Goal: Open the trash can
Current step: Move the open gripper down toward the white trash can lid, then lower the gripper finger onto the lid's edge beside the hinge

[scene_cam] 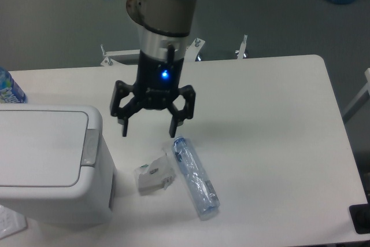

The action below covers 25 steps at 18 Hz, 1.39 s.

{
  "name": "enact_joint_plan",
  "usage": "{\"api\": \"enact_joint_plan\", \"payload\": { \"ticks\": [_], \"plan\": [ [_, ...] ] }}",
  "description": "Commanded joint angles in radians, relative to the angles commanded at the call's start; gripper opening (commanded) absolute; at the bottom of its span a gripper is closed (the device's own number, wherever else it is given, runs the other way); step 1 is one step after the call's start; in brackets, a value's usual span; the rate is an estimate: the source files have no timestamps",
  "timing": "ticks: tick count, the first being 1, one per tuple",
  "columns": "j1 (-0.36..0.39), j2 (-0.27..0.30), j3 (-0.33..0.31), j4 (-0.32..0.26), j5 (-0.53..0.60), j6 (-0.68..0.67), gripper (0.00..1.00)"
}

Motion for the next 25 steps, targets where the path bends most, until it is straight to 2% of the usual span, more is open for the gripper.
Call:
{"api": "enact_joint_plan", "payload": {
  "ticks": [10,25],
  "plan": [
    [-0.029,-0.014,0.023,0.000,0.009,-0.015,1.00],
    [-0.037,-0.032,0.012,0.003,0.015,-0.014,1.00]
  ]
}}
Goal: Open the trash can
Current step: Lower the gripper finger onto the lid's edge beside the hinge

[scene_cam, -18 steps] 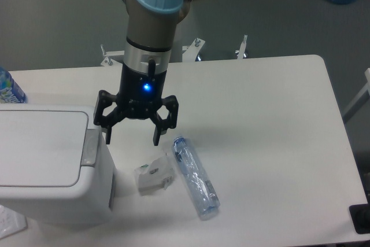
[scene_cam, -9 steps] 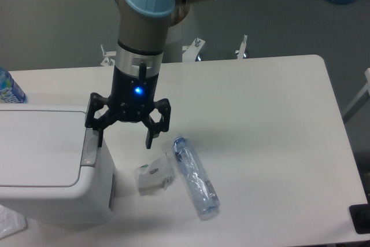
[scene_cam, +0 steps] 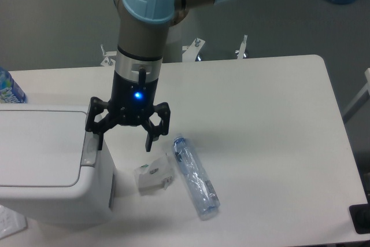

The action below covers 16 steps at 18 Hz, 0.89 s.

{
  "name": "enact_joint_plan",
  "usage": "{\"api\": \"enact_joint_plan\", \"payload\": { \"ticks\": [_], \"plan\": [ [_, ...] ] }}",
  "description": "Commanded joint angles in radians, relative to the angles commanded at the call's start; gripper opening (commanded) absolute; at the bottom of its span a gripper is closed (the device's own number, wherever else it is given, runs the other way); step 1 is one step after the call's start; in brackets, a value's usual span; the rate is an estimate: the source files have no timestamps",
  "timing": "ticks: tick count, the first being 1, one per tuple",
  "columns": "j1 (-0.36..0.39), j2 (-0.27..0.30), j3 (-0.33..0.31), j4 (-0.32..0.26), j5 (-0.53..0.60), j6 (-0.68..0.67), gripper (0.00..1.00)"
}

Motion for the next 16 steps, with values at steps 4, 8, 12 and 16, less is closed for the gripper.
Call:
{"api": "enact_joint_plan", "payload": {
  "ticks": [4,8,12,16],
  "plan": [
    [-0.002,0.000,0.005,0.000,-0.002,-0.002,1.00],
    [0.000,0.006,0.032,0.000,-0.002,-0.017,1.00],
    [-0.005,0.008,0.022,0.000,-0.003,-0.020,1.00],
    [-0.012,0.008,0.017,0.000,-0.002,-0.020,1.00]
  ]
}}
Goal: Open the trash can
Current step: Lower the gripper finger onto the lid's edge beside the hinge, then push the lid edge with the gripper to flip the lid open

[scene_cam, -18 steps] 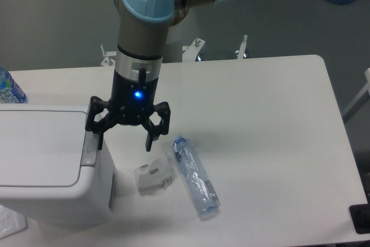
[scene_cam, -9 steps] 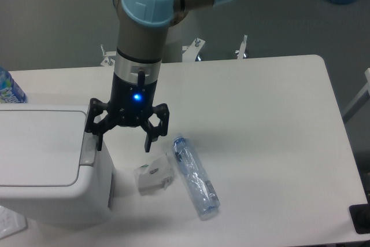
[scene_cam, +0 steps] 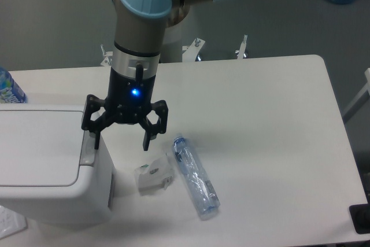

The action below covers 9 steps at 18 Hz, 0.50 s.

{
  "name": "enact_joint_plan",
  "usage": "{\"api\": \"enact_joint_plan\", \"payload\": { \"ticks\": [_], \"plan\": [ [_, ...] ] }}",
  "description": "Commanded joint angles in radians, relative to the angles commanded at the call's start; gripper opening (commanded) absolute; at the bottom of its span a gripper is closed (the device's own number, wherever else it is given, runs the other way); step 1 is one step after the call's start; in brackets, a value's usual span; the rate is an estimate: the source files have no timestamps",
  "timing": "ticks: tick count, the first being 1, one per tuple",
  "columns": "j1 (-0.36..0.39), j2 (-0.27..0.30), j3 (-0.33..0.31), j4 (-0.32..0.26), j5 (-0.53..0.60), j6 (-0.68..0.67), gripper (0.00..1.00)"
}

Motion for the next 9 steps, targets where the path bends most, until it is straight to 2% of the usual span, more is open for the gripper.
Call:
{"api": "enact_joint_plan", "payload": {
  "ticks": [9],
  "plan": [
    [-0.011,-0.005,-0.009,-0.002,0.008,0.000,1.00]
  ]
}}
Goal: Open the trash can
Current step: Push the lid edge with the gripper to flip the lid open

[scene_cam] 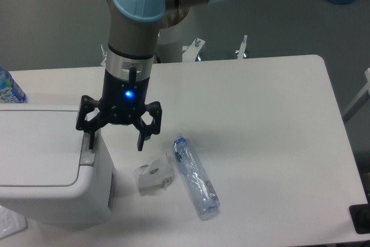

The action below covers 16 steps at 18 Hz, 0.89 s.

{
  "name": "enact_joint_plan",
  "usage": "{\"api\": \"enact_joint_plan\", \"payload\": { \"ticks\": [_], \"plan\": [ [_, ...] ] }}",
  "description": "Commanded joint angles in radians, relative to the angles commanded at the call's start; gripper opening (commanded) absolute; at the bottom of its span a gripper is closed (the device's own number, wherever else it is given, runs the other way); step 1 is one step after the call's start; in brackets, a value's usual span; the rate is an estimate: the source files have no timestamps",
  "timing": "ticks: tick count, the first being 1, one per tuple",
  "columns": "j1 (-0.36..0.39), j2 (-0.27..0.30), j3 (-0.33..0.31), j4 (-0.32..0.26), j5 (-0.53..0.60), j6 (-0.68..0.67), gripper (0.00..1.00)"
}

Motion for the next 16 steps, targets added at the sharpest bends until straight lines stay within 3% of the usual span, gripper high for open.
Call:
{"api": "enact_joint_plan", "payload": {
  "ticks": [16],
  "plan": [
    [0.000,0.002,0.009,0.002,-0.003,0.002,1.00]
  ]
}}
